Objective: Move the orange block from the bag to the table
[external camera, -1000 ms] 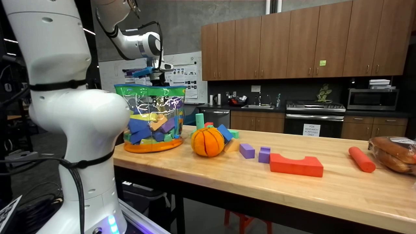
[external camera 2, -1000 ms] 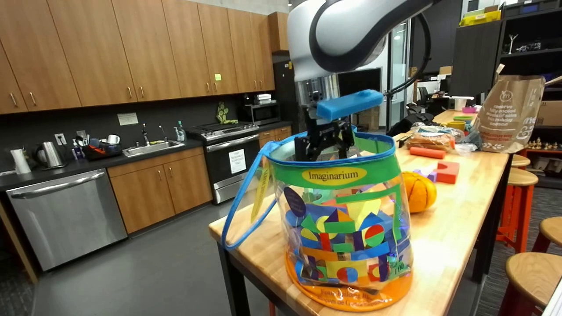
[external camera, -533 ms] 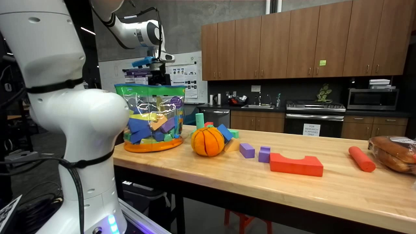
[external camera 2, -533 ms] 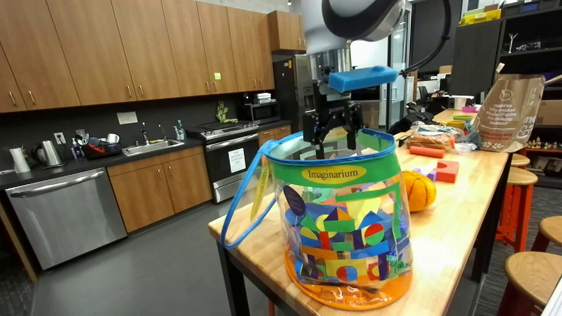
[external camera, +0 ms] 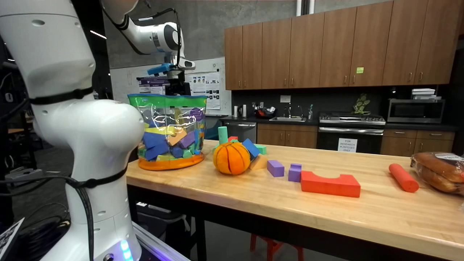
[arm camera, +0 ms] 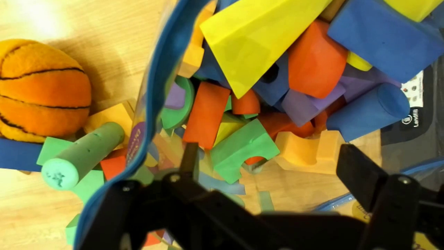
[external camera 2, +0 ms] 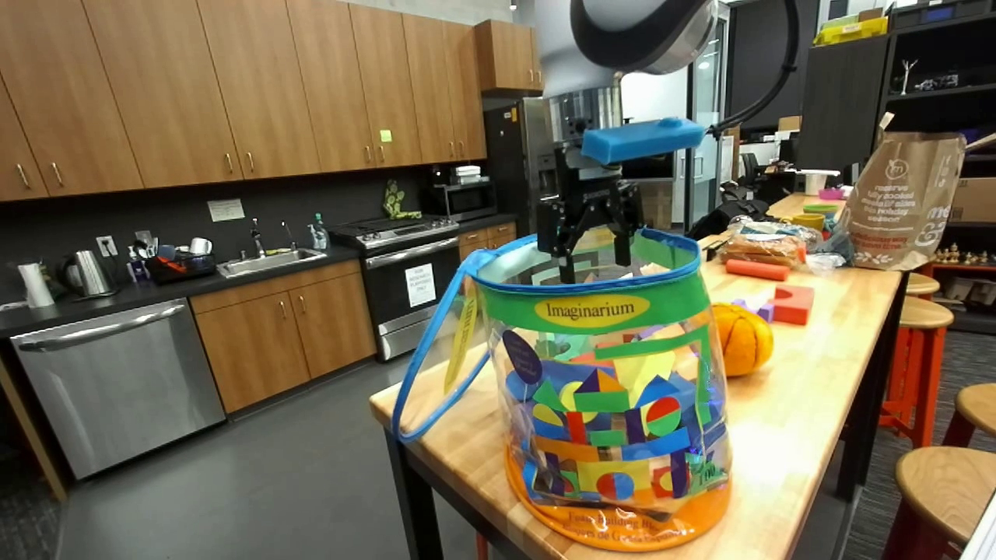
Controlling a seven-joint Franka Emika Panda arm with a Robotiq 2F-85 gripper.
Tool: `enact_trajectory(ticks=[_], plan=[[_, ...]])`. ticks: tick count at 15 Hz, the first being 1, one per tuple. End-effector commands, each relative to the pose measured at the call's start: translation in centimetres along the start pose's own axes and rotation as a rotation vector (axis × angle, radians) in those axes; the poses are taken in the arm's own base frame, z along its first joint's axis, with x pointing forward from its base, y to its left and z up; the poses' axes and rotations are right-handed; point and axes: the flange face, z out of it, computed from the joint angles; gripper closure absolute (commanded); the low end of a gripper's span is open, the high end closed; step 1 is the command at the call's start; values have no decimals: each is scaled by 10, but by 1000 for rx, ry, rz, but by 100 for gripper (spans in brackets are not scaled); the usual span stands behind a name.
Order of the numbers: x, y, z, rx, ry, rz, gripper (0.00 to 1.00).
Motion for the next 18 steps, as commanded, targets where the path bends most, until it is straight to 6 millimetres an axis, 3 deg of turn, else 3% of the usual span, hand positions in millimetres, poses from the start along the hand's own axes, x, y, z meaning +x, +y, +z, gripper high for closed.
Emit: enact_trajectory(ticks=[1,6,18], plan=[[0,0,-1,0,-1,0,0],[-1,-3,1,-9,-11,-7,0],[-4,-18,51,47,-154,-50,0]])
